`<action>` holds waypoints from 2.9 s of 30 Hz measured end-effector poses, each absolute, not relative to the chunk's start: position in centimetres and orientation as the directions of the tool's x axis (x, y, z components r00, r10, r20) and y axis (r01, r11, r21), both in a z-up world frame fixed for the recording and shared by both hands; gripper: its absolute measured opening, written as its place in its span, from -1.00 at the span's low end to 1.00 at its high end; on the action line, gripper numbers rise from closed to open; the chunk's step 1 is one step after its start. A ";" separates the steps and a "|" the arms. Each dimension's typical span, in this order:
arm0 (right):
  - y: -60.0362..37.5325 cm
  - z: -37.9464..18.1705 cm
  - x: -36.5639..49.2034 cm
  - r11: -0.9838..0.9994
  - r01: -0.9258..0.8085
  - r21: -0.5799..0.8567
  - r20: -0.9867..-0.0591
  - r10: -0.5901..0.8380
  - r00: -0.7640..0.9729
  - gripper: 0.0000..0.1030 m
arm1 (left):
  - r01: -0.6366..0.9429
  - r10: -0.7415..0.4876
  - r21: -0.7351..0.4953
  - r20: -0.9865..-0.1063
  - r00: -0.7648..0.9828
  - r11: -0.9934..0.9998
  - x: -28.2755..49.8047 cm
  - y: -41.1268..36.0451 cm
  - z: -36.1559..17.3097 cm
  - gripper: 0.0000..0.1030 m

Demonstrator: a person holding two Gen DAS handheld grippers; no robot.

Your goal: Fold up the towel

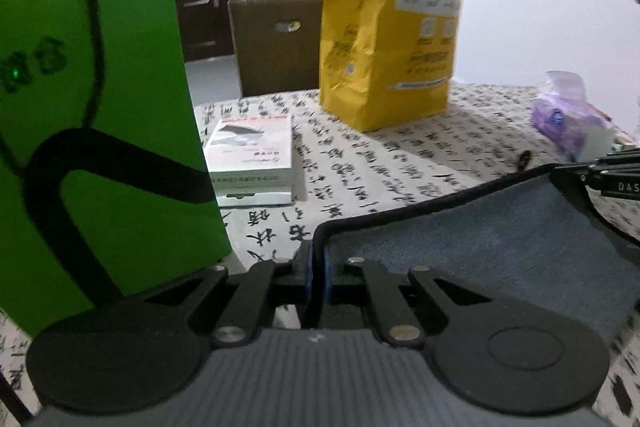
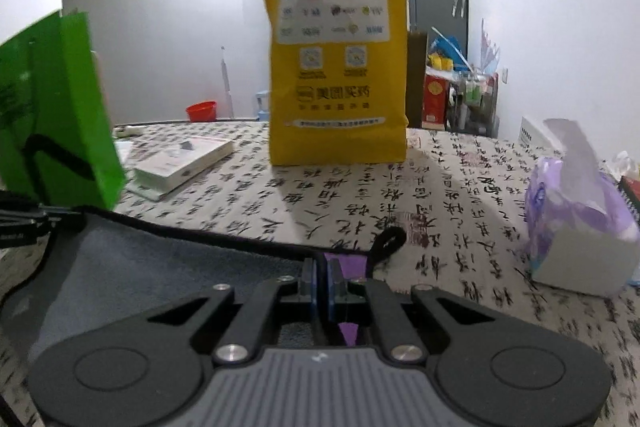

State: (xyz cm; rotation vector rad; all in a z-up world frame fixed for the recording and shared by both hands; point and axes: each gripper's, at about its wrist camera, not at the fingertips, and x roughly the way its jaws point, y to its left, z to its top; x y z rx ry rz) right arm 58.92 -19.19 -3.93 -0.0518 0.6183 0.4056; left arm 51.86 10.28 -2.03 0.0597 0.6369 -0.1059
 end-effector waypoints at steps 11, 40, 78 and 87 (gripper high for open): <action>-18.0 -6.5 62.7 0.936 -0.350 0.047 -0.620 0.302 0.724 -0.83 | 0.093 -0.059 0.024 -0.612 0.788 0.995 55.0 10.9 -4.6 -0.73; -19.8 -1.9 54.7 0.928 -0.359 0.100 -0.551 0.353 0.757 0.61 | 0.024 -0.021 -0.003 -0.567 0.823 1.000 45.8 11.2 -1.1 0.86; -22.7 -0.2 37.0 0.933 -0.332 0.137 -0.486 0.356 0.799 0.77 | 0.002 -0.025 -0.052 -0.441 0.897 0.999 29.2 8.7 2.6 1.00; -22.6 -0.1 33.5 0.930 -0.347 0.123 -0.471 0.363 0.804 0.78 | -0.005 -0.014 -0.044 -0.427 0.904 0.999 25.7 8.1 2.1 1.00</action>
